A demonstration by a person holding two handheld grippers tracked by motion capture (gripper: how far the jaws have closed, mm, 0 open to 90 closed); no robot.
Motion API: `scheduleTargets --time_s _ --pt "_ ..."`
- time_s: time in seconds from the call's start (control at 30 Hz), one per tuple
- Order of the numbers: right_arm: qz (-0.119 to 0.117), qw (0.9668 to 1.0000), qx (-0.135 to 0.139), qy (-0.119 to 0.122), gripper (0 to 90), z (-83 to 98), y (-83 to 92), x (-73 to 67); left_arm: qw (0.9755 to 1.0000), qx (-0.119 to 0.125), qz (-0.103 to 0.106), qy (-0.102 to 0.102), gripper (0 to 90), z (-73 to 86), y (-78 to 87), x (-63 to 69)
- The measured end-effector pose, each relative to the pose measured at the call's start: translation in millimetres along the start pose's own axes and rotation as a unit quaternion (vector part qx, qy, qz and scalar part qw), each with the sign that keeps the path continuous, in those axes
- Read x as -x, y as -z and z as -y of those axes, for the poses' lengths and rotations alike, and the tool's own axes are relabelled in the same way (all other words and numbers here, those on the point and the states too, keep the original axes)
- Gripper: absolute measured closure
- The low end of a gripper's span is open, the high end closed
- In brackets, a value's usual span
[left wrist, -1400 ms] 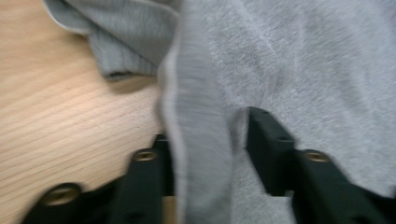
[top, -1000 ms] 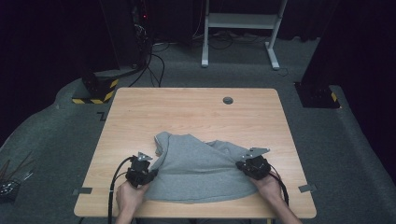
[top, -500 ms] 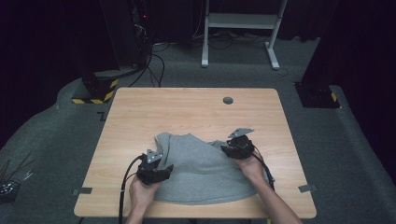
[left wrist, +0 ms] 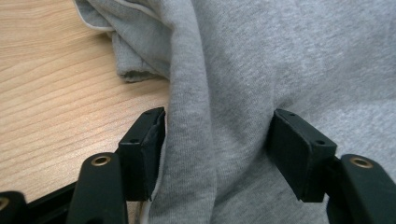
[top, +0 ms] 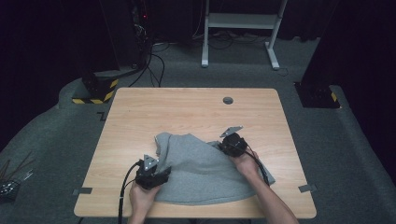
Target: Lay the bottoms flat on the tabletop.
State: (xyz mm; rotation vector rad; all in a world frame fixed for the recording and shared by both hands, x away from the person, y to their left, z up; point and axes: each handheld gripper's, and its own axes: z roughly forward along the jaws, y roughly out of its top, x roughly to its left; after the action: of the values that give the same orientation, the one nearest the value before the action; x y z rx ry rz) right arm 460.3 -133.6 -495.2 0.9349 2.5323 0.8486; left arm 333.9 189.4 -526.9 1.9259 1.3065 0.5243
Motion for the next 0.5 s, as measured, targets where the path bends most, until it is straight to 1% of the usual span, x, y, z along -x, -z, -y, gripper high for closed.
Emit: scheduleTargets --time_s 0.03,0.07,0.1,0.13,0.17,0.2,0.23,0.27,0.3,0.37,0.4,0.43,0.47,0.5 --pt "0.006 0.9998 0.017 -0.005 87.1 -0.2 7.3 3.4 1.0 0.001 0.0 0.001 37.7 0.1 0.2 -0.9" --pt "0.019 0.9983 0.049 -0.022 87.1 -0.9 25.2 12.2 1.0 0.0 0.0 0.002 37.7 0.1 0.5 -1.0" --pt "0.019 0.9983 0.049 -0.022 87.1 -0.9 25.2 12.2 1.0 0.001 -0.001 0.001 37.7 0.2 0.3 -0.8" --pt "0.032 0.9973 0.062 -0.023 87.1 -1.5 34.9 17.0 1.0 0.0 -0.001 0.001 37.7 0.1 0.1 -0.1" --pt "0.045 0.9959 0.072 -0.031 87.1 -1.1 44.7 22.2 1.0 -0.001 -0.005 -0.002 37.7 0.0 0.0 0.7" --pt "0.064 0.9926 0.088 -0.055 86.9 3.8 60.9 36.3 0.9999 -0.002 -0.01 -0.007 37.7 -0.1 -0.4 2.5" --pt "0.064 0.9926 0.088 -0.055 86.9 3.8 60.9 36.3 0.9999 -0.002 -0.01 -0.007 37.7 -0.1 -0.4 2.5" --pt "0.074 0.9909 0.089 -0.069 86.9 8.5 65.4 44.2 0.9999 -0.003 -0.013 -0.01 37.7 -0.1 -0.7 3.2" --pt "0.083 0.9893 0.083 -0.087 86.7 14.7 67.1 51.7 0.9998 -0.003 -0.016 -0.012 37.7 -0.2 -1.0 3.9" --pt "0.097 0.9875 0.05 -0.114 85.6 29.3 62.7 64.6 0.9996 -0.004 -0.021 -0.017 37.2 -0.5 -1.5 4.8" --pt "0.097 0.9867 0.032 -0.126 83.5 36.2 58.7 69.5 0.9997 -0.004 -0.02 -0.016 36.8 -0.6 -1.5 4.9" --pt "0.099 0.9846 0.022 -0.142 76.8 43.2 55.3 71.6 0.9997 -0.005 -0.02 -0.016 36.8 -0.6 -1.4 4.7" --pt "0.102 0.9837 0.024 -0.146 71.8 46.0 54.6 71.2 0.9997 -0.005 -0.021 -0.015 36.8 -0.6 -1.4 4.7" --pt "0.099 0.9839 0.04 -0.144 63.3 46.5 55.3 65.4 0.9996 -0.005 -0.021 -0.016 36.7 -0.6 -1.4 4.6"
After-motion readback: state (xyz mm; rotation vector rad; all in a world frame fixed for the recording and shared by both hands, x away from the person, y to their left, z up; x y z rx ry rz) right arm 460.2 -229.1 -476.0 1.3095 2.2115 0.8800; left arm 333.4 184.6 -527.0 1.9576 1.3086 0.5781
